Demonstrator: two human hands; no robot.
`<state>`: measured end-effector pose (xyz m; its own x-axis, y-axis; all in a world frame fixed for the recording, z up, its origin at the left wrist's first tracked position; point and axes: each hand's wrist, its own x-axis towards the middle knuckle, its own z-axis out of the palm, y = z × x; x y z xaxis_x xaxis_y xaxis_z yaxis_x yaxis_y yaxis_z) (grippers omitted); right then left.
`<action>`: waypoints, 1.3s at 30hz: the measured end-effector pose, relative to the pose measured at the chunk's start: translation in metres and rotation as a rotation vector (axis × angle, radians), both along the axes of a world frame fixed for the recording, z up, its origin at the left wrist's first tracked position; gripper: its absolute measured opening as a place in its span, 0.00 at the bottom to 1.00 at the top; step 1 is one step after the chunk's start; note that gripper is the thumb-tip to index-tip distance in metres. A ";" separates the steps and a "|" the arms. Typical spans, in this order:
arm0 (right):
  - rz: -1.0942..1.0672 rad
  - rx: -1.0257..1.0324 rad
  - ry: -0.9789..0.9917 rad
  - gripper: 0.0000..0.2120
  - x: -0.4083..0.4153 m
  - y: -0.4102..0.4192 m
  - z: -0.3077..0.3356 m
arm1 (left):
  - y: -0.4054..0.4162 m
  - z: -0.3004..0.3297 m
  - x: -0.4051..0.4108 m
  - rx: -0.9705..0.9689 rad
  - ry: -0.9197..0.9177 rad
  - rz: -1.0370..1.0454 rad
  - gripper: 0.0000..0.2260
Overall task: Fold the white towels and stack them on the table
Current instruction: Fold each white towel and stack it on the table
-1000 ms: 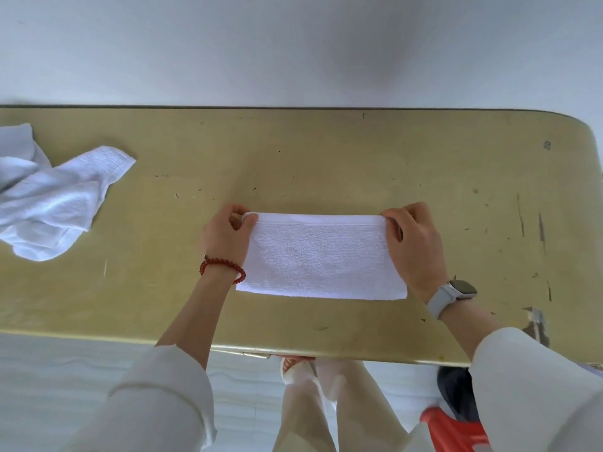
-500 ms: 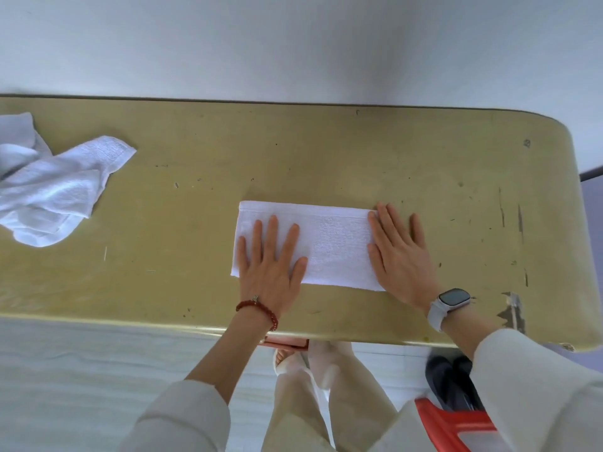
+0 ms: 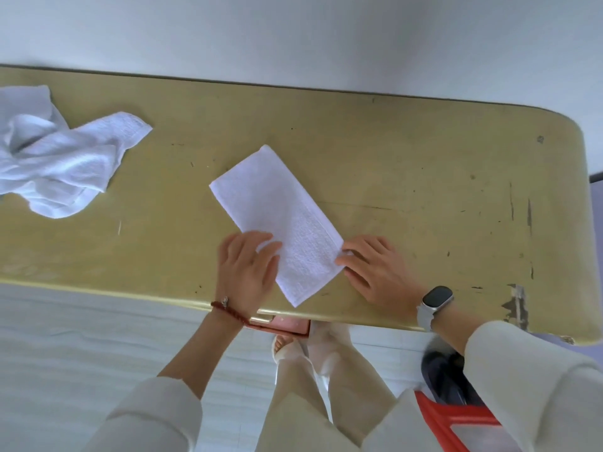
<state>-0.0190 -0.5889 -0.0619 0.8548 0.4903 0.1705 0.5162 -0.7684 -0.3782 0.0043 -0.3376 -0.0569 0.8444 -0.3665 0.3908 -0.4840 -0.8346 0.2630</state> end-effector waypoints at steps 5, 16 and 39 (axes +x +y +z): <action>0.105 -0.074 -0.130 0.05 0.013 0.002 -0.005 | -0.017 -0.005 -0.036 -0.079 0.170 -0.104 0.06; -0.053 0.156 0.110 0.04 0.021 0.031 0.027 | -0.021 0.001 -0.033 -0.024 0.206 0.035 0.16; -0.168 0.303 0.362 0.12 0.084 0.082 0.076 | 0.014 0.062 0.004 -1.044 0.919 0.497 0.04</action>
